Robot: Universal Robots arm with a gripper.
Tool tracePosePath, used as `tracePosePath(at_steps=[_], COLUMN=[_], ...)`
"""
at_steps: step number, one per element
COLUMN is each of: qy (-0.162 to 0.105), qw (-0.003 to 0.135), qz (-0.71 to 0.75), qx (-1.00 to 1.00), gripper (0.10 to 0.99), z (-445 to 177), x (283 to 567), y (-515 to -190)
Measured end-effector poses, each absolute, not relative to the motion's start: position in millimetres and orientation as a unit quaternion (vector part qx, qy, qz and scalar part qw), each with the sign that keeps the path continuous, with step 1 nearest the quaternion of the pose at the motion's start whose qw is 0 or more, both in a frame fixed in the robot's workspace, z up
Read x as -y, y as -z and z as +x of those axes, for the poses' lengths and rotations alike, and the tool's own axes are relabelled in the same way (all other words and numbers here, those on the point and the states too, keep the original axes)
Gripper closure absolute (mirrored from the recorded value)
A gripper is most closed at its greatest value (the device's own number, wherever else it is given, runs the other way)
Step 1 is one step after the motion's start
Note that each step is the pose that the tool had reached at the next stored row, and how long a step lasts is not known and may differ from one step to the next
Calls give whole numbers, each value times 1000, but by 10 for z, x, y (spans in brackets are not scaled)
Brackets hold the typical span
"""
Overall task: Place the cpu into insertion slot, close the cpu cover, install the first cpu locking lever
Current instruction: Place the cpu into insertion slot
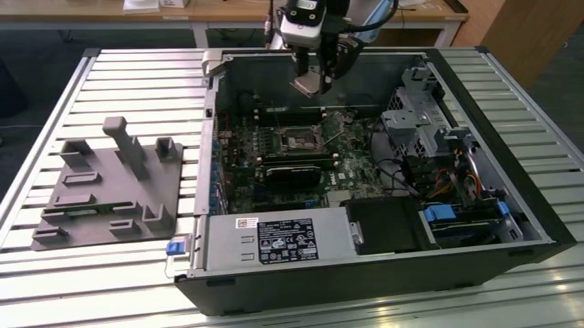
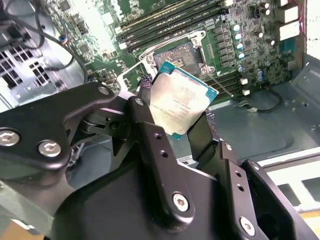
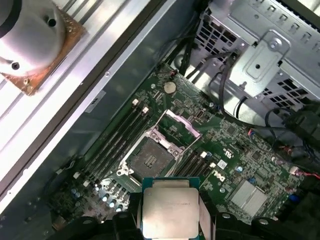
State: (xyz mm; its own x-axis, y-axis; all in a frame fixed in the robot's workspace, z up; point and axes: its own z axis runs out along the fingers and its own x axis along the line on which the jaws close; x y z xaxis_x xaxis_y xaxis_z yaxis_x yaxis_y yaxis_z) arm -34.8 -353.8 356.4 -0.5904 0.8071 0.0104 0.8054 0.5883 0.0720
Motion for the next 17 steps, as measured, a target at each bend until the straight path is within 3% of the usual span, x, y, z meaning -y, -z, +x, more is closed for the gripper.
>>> tracePosePath(at_steps=[17], qy=[-32], qw=[16], qz=[561], qx=[-827], gripper=[545], z=[-354], x=[3537], y=[-3506])
